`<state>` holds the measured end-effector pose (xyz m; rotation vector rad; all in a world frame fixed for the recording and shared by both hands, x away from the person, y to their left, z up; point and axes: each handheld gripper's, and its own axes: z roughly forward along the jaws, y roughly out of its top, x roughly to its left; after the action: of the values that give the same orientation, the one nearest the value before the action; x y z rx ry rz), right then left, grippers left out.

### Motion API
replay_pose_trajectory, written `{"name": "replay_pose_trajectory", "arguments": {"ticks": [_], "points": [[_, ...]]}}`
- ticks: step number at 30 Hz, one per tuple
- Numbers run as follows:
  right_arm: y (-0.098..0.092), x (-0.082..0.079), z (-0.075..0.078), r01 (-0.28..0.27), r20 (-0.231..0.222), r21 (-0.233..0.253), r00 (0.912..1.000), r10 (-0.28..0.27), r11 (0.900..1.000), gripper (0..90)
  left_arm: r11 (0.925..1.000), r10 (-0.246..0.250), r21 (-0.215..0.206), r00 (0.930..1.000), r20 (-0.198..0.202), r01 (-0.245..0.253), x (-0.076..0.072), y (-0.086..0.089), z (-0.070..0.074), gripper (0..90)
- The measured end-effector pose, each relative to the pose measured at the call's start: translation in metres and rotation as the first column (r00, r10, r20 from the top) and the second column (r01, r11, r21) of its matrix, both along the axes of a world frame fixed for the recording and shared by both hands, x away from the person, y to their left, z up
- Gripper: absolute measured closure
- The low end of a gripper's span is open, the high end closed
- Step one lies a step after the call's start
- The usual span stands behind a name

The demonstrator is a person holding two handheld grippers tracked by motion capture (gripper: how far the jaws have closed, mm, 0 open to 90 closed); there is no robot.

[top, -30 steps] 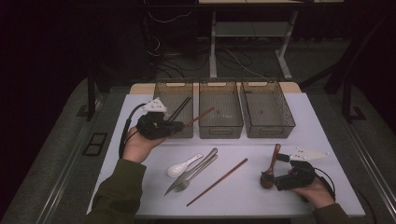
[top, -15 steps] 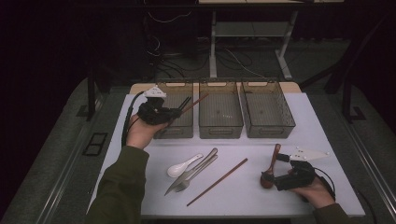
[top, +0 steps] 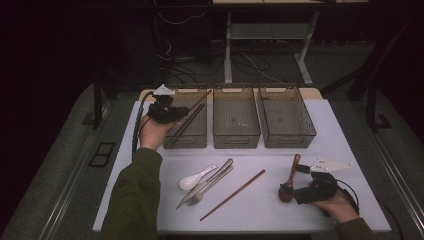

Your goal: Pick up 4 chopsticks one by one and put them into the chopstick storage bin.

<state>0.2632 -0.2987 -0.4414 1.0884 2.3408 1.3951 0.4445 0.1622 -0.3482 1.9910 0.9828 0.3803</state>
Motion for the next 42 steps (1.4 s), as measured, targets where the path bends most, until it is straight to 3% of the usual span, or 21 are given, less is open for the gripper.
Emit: {"name": "replay_pose_trajectory", "arguments": {"ticks": [10, 15, 25, 38, 42], "points": [[0.0, 0.0, 0.0, -0.002, 0.001, 0.0, 1.0, 0.002, 1.0, 1.3, 0.9984, 0.055, -0.012, 0.9984, -0.016, -0.055, 0.028, -0.004, -0.012, 84.1], [0.0, 0.0, 0.0, -0.002, 0.001, 0.0, 1.0, 0.002, 1.0, 1.3, 0.997, 0.077, 0.002, 0.9964, -0.036, -0.077, 0.036, -0.005, -0.02, 84.0], [-0.001, -0.001, 0.001, -0.003, 0.004, 0.0, 1.0, 0.003, 1.0, 1.3, 0.9918, 0.125, 0.039, 0.989, -0.079, -0.122, 0.042, -0.009, -0.032, 83.9], [-0.001, -0.001, 0.001, -0.006, 0.005, -0.001, 1.0, 0.006, 1.0, 1.3, 0.9818, 0.19, 0.033, 0.9778, -0.089, -0.187, 0.046, -0.001, -0.032, 83.2], [-0.001, -0.001, 0.001, -0.007, 0.007, -0.001, 1.0, 0.007, 1.0, 1.3, 0.9809, 0.195, 0.026, 0.9766, -0.092, -0.193, 0.046, 0.002, -0.033, 78.3]]}}
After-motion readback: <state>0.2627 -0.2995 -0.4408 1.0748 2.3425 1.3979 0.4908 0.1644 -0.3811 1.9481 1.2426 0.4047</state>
